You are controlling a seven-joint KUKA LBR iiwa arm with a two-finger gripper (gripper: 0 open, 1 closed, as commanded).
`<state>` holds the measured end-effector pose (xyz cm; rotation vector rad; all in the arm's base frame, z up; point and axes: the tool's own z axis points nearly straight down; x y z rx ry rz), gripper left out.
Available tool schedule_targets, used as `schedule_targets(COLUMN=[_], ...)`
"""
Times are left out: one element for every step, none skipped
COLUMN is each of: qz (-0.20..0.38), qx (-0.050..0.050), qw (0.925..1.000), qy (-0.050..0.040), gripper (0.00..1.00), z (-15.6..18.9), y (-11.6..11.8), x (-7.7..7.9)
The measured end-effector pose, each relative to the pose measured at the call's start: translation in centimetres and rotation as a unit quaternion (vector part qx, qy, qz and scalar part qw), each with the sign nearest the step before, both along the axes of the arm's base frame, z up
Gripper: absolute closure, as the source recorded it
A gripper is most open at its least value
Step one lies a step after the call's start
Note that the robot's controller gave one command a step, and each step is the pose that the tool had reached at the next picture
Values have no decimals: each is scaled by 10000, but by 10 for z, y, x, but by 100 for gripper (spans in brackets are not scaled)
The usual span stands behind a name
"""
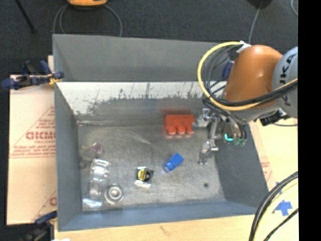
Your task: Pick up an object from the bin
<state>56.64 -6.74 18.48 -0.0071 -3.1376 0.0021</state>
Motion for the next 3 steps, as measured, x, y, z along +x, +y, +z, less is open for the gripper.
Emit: schedule_targets(qz=[1580, 1591, 2655], qx=[-9, -7, -5], qw=[9874, 9872, 9641], qy=[-64, -111, -62], gripper=[0, 100, 100], z=[-111, -107, 49], y=[49, 50, 52], x=[-12, -9, -67])
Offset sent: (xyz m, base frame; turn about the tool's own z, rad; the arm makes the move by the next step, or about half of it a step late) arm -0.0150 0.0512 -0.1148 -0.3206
